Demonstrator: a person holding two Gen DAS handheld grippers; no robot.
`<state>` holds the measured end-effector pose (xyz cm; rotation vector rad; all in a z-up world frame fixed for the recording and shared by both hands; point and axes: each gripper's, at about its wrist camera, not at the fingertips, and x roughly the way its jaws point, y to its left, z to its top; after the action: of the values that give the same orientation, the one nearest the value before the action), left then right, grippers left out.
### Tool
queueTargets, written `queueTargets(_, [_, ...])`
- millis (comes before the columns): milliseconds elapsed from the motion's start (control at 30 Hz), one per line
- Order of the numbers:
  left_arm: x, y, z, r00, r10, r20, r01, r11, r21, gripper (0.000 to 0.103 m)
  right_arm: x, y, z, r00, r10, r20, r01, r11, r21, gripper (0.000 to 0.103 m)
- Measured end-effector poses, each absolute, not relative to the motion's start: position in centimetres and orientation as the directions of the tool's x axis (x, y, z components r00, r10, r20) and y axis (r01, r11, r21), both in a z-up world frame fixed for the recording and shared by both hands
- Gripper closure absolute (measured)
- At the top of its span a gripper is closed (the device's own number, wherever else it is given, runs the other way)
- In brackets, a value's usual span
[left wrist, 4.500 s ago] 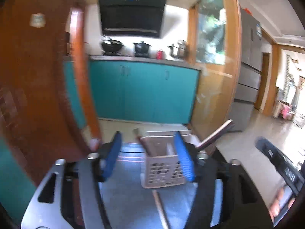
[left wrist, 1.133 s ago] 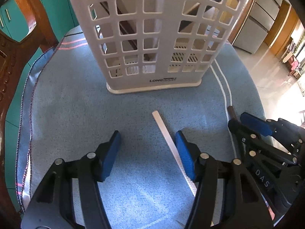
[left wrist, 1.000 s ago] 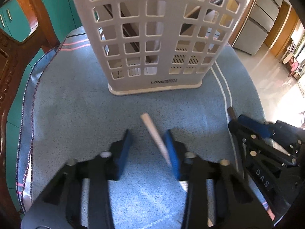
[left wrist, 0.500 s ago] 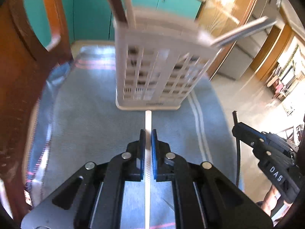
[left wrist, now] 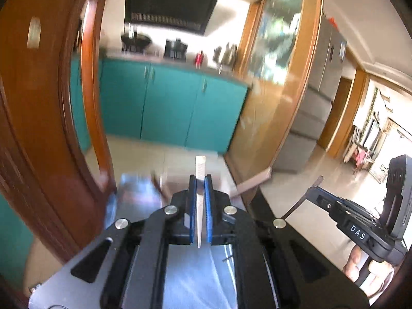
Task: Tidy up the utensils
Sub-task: 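Lift both held chopsticks up over the white holder and lower them in, then open both grippers and pull them back from the white holder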
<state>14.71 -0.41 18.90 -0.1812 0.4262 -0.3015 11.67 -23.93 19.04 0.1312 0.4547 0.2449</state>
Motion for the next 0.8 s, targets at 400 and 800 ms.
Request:
queueTargets(400, [19.5, 1.0, 24.0, 0.949, -0.206, -0.237, 0.153, 0.963, -0.224, 0.096, 18.2, -22.8, 22.9, 0.949, 0.194, -0.247, -0.150, 0.971, 0.186, 0.096])
queueTargets(800, [21.7, 0.9, 14.4, 0.906, -0.208, -0.368, 0.116, 0.959, -0.257, 0.082, 18.7, -23.0, 13.7, 0.908, 0.189, -0.374, -0.127, 0.975, 0.183, 0.095])
